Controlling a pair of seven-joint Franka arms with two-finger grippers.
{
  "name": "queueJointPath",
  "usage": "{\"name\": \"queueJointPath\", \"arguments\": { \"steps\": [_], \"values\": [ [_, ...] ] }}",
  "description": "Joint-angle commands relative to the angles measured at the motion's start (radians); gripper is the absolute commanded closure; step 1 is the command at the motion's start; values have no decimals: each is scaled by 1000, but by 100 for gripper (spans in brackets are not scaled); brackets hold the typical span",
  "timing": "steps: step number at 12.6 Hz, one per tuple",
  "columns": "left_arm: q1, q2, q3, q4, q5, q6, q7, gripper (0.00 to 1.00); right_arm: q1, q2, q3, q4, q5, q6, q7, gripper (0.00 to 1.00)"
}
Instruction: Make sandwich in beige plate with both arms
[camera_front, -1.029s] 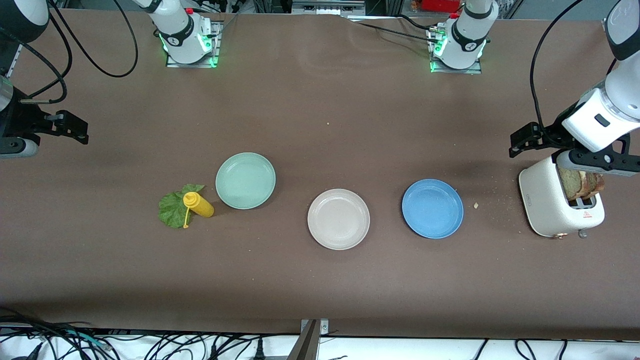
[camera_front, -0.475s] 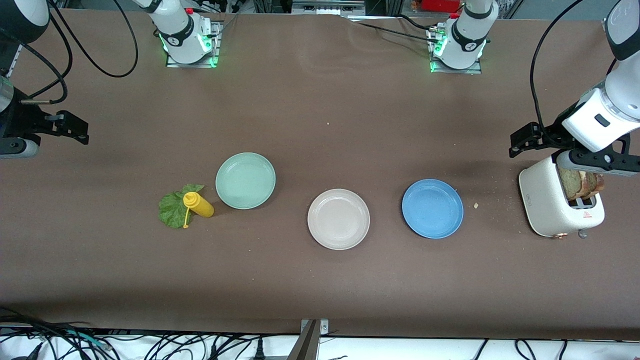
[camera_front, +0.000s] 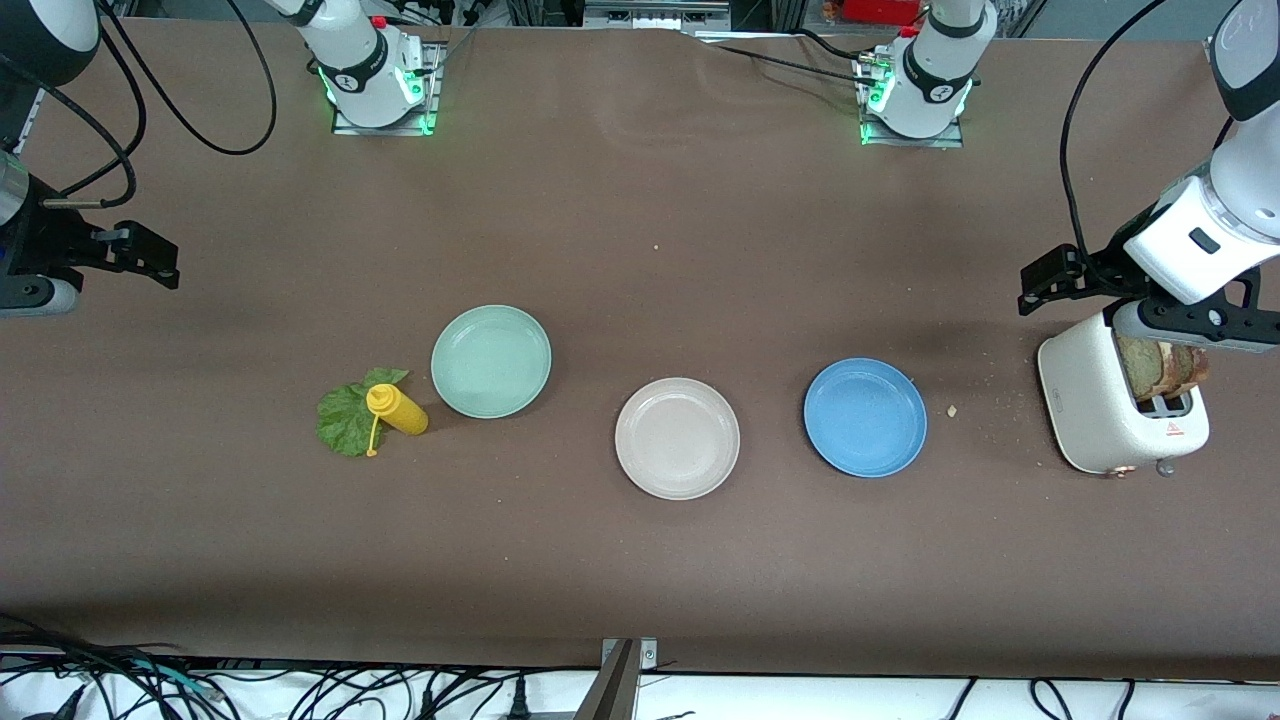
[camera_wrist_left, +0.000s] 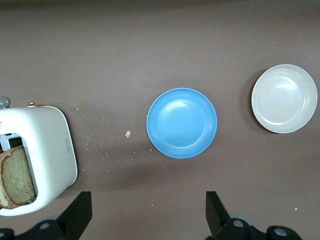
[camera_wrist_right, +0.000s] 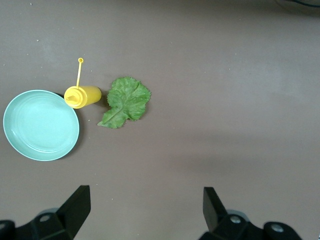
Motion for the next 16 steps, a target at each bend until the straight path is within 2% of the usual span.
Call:
{"name": "queueJointPath", "arguments": {
  "steps": [1,16],
  "values": [
    [5,-5,-3,4,6,4,16,0,2,0,1,14,13,-15,4,0],
    [13,-5,-4,4,-5,-25,11,0,1,2,0,14,11,-7,9,0]
  ]
}}
